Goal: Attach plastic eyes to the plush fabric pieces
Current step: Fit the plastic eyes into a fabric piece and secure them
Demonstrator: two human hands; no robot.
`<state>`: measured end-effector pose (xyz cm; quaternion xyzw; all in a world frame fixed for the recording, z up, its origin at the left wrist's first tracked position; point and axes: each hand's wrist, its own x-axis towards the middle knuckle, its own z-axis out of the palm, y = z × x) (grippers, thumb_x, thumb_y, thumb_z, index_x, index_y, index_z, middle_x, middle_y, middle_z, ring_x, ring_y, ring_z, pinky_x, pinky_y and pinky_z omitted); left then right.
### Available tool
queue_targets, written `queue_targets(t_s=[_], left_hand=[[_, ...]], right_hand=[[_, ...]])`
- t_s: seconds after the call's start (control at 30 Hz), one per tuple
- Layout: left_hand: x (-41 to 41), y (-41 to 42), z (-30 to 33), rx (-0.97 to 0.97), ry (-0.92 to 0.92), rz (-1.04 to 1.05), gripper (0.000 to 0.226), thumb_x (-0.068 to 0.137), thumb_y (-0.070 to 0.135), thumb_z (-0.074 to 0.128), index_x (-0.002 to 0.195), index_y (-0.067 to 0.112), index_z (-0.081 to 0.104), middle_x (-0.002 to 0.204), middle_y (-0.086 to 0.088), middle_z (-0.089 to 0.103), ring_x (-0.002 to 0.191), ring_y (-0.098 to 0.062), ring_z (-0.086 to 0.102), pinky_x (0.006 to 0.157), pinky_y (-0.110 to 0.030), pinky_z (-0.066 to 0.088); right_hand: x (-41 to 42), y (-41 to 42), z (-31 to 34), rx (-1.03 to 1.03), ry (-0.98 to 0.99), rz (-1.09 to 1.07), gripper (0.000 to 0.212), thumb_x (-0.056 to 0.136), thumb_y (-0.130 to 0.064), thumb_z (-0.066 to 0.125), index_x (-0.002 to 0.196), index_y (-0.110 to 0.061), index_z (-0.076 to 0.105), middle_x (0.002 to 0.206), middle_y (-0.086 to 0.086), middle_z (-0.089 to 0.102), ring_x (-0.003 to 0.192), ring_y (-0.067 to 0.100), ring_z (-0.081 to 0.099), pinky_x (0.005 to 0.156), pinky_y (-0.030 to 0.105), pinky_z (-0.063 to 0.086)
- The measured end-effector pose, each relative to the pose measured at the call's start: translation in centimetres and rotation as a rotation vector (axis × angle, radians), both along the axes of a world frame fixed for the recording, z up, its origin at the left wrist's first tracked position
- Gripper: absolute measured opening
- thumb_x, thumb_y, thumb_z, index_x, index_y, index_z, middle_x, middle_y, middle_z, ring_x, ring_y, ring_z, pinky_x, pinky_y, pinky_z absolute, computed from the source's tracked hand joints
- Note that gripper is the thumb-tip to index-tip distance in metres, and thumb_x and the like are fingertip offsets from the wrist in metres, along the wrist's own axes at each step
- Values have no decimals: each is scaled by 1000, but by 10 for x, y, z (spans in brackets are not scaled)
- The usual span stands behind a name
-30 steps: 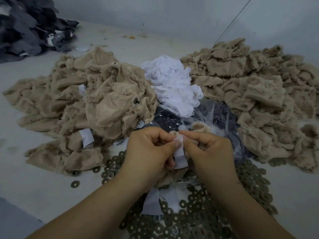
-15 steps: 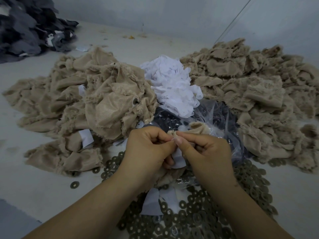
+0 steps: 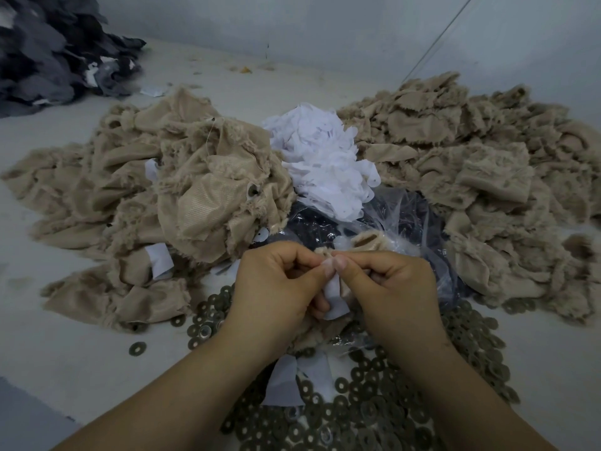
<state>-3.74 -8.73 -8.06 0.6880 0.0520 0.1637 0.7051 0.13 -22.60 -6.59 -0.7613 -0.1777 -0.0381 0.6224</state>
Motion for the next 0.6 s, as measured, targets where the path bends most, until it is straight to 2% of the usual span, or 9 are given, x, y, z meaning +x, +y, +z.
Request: queue_targets(t_s=[0.07,0.23,0.4,0.6], left_hand=[[0,0,0,1,8,3,11,84,8,75,74,11,73,54,-17,64,43,-23,61,44,-27,51],[0,-1,2,-49,22,-24,6,83,7,75,76,7,74,55,-20,65,44,-24,61,45,-28,51],[-2,0,6,-46,26,-52,13,88,4,69,76,7,74,54,-19,64,44,-23,60,46,-27,51],[-3,-3,8,-30,51,16,20,89,3,67,70,2,69,50,-19,60,41,-21,55,44,-26,47]], right_hand=[[0,0,0,-3,21,2,20,87,-12,74,77,-29,78,53,1,68,45,4,56,45,17,46],[0,0,1,-19,5,-23,28,87,-9,74,74,-34,74,60,-7,72,52,4,63,51,13,50],[-1,1,1,-37,-3,-52,26,88,-12,73,75,-34,73,61,-3,72,56,18,67,52,23,55],[-4,3,0,-106,-90,-79,35,88,-14,73,72,-43,67,57,0,67,47,19,58,44,24,47]])
